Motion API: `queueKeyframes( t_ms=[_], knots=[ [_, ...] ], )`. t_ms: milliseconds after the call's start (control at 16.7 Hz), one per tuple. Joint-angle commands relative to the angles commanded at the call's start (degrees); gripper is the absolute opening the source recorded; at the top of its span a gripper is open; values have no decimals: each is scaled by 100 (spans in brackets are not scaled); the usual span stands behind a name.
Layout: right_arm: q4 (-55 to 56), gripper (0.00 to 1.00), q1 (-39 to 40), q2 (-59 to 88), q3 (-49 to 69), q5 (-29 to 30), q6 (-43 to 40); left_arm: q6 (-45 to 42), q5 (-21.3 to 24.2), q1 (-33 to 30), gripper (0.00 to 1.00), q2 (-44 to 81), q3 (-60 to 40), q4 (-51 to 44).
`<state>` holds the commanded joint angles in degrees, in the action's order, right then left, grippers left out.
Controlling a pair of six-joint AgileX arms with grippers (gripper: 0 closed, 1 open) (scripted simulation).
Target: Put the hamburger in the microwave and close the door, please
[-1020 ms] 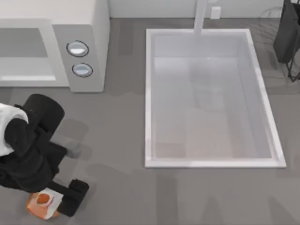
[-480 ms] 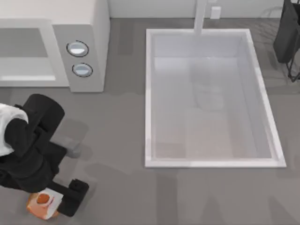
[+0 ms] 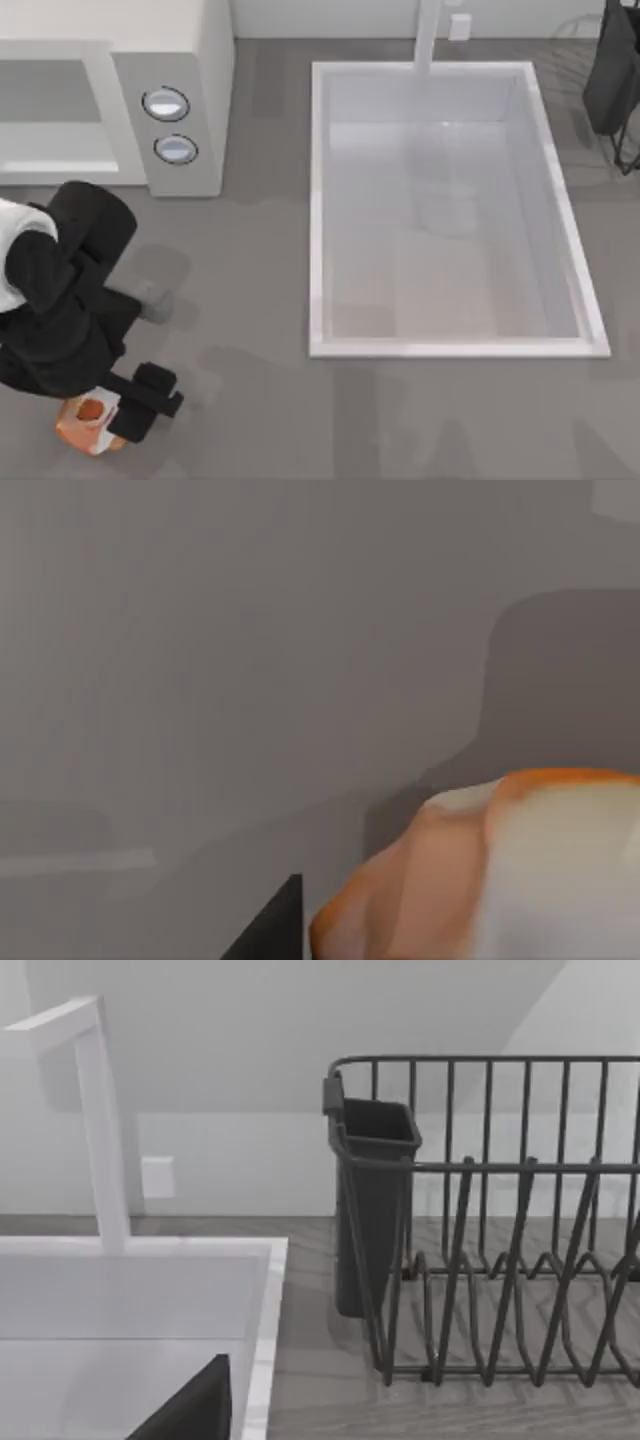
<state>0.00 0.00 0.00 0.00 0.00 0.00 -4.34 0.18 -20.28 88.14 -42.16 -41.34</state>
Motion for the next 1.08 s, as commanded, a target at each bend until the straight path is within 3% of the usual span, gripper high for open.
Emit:
queueKeyframes(
  t_ms=[480,840,1080],
  knots=[
    [0,100,0,0,0,0,0,22,1,-23,0,-821,-1235,-2114],
    [0,100,0,0,0,0,0,12,-2,-12,0,-848,-1263,-2160],
    [0,100,0,0,0,0,0,-2,69,151,0,-483,-1323,-1611]
  ],
)
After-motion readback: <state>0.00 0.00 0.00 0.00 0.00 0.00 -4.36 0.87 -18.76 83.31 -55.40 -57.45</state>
